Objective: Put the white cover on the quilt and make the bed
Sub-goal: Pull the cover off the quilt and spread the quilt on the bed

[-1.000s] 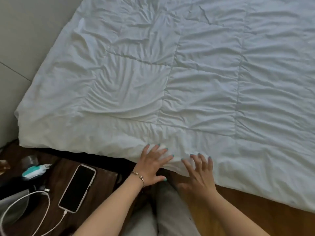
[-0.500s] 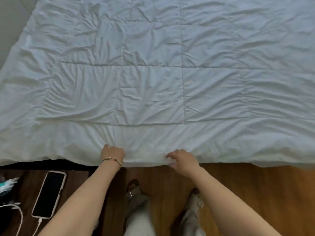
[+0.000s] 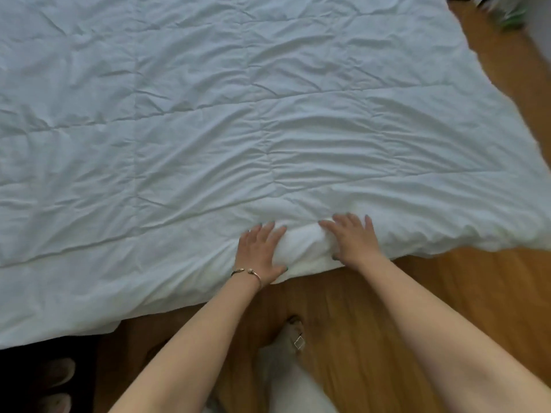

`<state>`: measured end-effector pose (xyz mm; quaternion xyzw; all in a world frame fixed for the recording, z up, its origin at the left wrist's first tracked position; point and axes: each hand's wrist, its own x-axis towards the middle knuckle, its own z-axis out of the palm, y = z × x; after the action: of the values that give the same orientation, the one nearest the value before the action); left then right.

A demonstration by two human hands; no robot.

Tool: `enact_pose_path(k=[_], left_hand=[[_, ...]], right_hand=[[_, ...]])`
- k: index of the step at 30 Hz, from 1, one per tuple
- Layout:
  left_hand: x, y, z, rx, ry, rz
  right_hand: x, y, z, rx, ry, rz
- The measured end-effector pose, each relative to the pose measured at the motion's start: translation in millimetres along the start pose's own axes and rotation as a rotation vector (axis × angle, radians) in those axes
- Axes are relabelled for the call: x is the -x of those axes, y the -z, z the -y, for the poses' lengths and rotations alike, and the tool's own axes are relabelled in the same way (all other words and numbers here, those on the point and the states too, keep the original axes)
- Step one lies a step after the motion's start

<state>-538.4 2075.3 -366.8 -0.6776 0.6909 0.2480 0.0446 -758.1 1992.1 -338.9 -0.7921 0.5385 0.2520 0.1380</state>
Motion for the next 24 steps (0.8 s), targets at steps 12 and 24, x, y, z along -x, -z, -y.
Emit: enact_pose_path(k=[12, 24], left_hand=[[-35.2, 35.3, -72.4, -0.067, 0.066, 0.465], [-178.0, 23.2, -280.0, 0.013, -0.413, 0.397]], right_hand=[[3.5, -4.3, -74.9, -0.334, 0.163, 0.204], [13.7, 16.5, -318.7, -0.260, -0.377, 0.333]])
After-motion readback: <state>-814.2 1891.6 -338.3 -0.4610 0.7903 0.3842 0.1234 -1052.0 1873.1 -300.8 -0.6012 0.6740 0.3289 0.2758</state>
